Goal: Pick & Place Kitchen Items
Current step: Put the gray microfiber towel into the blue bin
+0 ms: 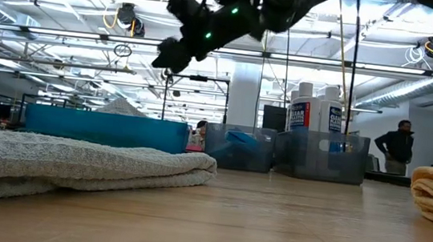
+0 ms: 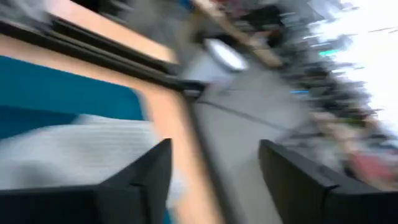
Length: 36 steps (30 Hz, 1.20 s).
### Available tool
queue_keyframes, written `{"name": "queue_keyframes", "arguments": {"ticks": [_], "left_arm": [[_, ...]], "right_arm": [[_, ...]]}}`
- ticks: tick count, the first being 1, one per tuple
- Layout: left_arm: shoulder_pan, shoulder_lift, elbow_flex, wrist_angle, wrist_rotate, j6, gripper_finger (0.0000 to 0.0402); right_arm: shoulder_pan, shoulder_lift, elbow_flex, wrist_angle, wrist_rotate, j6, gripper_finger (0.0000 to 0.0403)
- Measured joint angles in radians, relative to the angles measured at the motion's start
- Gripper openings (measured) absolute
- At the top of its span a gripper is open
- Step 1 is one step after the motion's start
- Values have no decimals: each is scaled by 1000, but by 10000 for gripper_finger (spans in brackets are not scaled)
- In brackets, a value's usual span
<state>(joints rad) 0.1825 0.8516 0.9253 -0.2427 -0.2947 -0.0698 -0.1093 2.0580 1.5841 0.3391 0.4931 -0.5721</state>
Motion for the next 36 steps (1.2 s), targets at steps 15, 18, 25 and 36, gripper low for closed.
{"name": "queue_keyframes", "arguments": {"ticks": [15, 18, 25, 36], "left_arm": [[0, 12, 0, -74, -78, 14, 72], [0, 16, 0, -79, -77, 5, 72], [0, 65, 0, -96, -73, -46, 72], [22, 214, 0, -314, -55, -136, 72]], "right_arm": [[-114, 139, 11, 31, -598, 371, 1], [-113, 199, 41, -3, -601, 381, 1], [-114, 227, 91, -155, -583, 346, 0], [-90, -101, 89, -559, -548, 286, 0]]}}
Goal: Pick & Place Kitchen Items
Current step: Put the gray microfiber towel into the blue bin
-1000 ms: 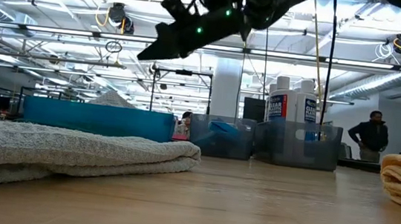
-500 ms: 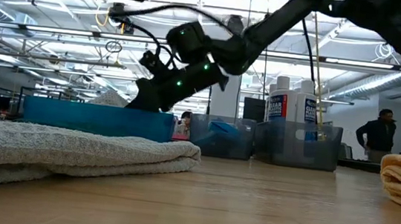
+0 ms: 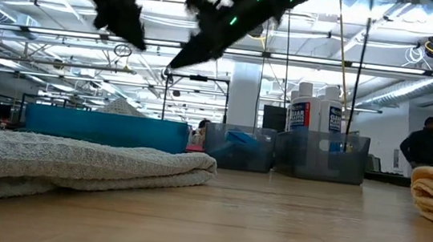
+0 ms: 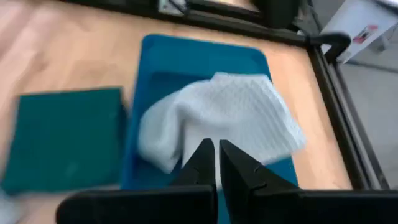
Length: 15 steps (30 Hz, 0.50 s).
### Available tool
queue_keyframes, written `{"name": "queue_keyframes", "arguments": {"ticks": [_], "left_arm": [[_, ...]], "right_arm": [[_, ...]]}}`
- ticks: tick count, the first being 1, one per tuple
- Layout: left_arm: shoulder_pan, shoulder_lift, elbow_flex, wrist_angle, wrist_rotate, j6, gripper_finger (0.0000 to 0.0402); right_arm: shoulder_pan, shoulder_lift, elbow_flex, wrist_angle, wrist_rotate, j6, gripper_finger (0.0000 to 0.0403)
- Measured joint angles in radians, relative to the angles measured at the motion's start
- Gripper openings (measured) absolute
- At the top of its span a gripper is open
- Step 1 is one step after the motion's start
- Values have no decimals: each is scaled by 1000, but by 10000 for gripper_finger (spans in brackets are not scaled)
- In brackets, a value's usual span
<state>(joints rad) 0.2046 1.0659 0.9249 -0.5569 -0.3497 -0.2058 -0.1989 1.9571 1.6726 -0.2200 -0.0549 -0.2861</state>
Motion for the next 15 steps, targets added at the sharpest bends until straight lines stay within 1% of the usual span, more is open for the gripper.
{"name": "queue_keyframes", "arguments": {"ticks": [2, 4, 6, 9, 13, 15], "left_arm": [[20, 38, -1, -75, -9, -33, 72], [40, 89, 0, -112, -15, -58, 72], [65, 146, 0, -137, 3, -63, 72], [95, 239, 0, -131, 77, -62, 72], [127, 364, 0, -137, 166, -63, 71], [141, 421, 0, -139, 221, -66, 71]], "right_arm": [[1, -75, 0, -92, 0, 1, 0], [-2, -145, 0, -144, 2, 9, 0], [-4, -212, 0, -194, 6, 10, 0], [-2, -294, -17, -215, 6, 20, 0], [-2, -403, -79, -210, 11, 53, 0], [-2, -452, -122, -205, 55, 67, 0]]}}
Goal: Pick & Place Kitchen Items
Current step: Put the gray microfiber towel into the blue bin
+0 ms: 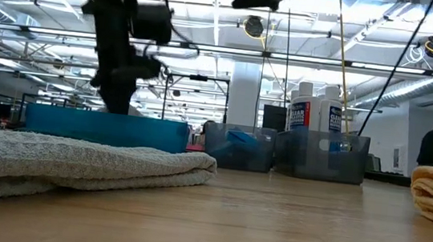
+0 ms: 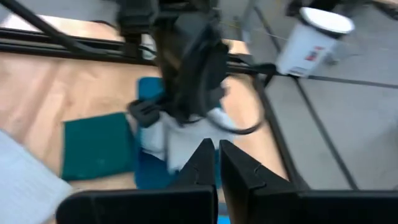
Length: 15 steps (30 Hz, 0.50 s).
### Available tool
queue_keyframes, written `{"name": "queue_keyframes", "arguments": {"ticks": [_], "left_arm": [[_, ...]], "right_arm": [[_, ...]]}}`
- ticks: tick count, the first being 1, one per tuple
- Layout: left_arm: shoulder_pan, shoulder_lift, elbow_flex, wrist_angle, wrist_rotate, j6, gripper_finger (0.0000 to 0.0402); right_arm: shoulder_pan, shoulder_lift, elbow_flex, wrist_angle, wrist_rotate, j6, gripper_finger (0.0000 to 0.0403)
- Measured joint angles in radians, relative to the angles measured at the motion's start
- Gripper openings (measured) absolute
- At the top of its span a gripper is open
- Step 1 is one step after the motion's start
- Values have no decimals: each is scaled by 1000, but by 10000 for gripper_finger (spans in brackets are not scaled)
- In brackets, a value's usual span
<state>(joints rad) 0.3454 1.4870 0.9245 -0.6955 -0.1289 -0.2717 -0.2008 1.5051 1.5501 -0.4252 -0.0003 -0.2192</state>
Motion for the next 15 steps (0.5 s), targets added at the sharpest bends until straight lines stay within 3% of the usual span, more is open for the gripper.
{"name": "queue_keyframes", "arguments": {"ticks": [4, 7, 11, 15], "left_arm": [[19, 116, 0, 0, 106, -1, 71], [27, 172, 2, 6, 126, 22, 71], [37, 157, 1, -2, 132, 26, 71], [37, 56, 0, -17, 124, 24, 71]], "right_arm": [[2, -85, -103, 30, 88, 12, 0], [3, -148, -187, 71, 133, 24, 0], [3, -230, -292, 134, 135, 24, 0], [3, -303, -382, 189, 135, 24, 0]]}}
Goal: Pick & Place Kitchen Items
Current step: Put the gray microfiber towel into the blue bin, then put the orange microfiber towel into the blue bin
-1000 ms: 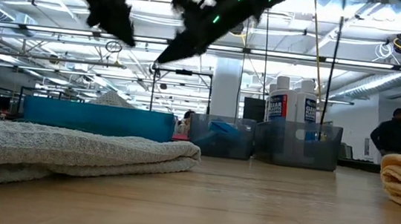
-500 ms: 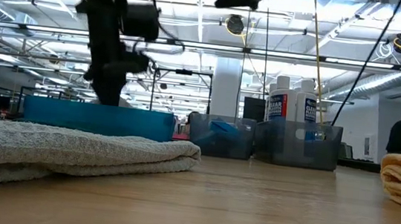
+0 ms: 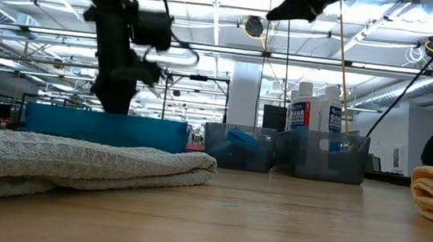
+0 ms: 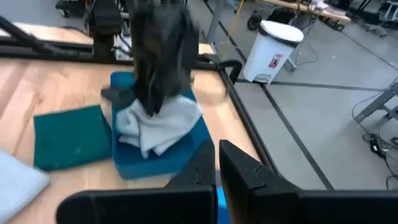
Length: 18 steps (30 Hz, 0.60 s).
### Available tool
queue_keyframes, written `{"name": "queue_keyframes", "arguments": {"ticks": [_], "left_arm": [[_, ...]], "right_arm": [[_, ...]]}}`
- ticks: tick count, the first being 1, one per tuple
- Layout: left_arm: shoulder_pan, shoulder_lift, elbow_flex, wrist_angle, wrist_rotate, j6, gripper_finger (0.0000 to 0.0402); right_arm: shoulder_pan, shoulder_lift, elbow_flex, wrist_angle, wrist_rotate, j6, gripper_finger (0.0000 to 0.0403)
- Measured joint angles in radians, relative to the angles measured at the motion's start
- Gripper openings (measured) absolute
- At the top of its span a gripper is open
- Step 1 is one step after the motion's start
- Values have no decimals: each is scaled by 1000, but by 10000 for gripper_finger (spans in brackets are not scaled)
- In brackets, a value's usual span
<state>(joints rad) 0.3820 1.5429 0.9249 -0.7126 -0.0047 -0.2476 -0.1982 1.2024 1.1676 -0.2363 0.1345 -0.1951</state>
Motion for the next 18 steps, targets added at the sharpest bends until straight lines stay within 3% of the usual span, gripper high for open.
{"name": "queue_keyframes", "arguments": {"ticks": [10, 13, 18], "left_arm": [[-62, -346, 1, 13, -1, -44, 72], [-95, -419, 0, 22, -1, -50, 72], [-153, -467, -1, 74, -1, -49, 72]], "right_arm": [[24, -152, -164, -16, -20, 61, 11], [55, -166, -183, -103, -124, 156, 44], [145, -124, -187, -315, -388, 411, 141]]}}
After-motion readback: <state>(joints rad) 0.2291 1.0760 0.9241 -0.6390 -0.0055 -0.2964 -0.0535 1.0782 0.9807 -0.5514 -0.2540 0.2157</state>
